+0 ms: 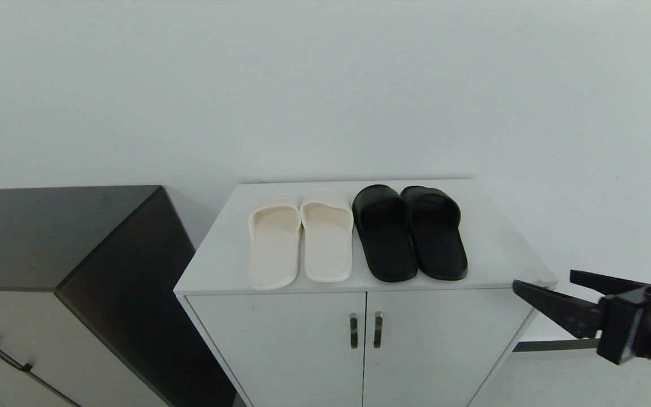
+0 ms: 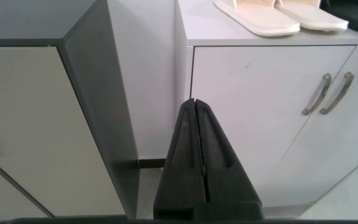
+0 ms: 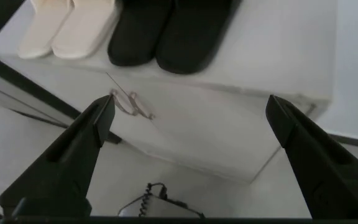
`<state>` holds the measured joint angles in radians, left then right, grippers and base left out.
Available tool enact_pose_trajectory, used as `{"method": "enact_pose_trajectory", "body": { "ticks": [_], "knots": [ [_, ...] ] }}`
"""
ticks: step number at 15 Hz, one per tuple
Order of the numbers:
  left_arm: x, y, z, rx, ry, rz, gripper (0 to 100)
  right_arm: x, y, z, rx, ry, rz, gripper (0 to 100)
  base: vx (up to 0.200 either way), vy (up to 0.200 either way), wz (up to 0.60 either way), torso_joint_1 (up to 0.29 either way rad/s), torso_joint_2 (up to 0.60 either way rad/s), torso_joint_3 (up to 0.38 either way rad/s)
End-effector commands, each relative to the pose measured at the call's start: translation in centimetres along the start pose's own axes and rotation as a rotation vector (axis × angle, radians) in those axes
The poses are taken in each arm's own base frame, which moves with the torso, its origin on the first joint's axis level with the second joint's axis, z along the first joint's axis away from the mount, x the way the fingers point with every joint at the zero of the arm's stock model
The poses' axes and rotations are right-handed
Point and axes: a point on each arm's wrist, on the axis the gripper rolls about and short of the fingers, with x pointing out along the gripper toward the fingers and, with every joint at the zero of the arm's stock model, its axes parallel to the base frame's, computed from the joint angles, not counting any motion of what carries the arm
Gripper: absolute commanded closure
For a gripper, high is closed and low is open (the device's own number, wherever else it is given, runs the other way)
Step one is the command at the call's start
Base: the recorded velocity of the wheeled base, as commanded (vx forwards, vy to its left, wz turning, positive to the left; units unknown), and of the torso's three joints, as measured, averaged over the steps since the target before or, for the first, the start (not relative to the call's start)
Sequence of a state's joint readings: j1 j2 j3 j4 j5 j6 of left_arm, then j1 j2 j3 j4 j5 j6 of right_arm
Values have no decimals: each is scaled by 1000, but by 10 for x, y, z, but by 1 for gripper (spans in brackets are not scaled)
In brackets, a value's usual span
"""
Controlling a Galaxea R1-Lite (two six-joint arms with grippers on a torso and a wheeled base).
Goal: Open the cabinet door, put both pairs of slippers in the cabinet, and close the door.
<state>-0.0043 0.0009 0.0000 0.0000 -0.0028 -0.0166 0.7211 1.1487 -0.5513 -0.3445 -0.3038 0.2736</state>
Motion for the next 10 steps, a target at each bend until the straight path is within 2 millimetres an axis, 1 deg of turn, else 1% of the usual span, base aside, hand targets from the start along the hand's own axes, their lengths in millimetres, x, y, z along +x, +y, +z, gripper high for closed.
{"method": "enact_pose_trajectory", "body": {
  "ticks": [1, 3, 4, 5, 8, 10],
  "knots": [
    [0, 0, 0, 0, 1, 1, 100, 40, 36, 4, -39, 42, -15, 0, 0, 0, 0, 0, 0, 0],
    [0, 0, 0, 0, 1, 1, 100, 67, 52, 3, -60, 57, -49, 0, 0, 0, 0, 0, 0, 0],
    [0, 0, 0, 0, 1, 1, 100, 75, 56, 4, -62, 59, -49, 0, 0, 0, 0, 0, 0, 0],
    [0, 0, 0, 0, 1, 1, 100, 95, 66, 7, -59, 47, -60, 0, 0, 0, 0, 0, 0, 0],
    [0, 0, 0, 0, 1, 1, 100, 136, 80, 2, -68, 29, -180, 0, 0, 0, 0, 0, 0, 0],
    [0, 0, 0, 1, -1, 1, 100, 151, 85, 1, -63, 9, -196, 0, 0, 0, 0, 0, 0, 0]
  ]
}}
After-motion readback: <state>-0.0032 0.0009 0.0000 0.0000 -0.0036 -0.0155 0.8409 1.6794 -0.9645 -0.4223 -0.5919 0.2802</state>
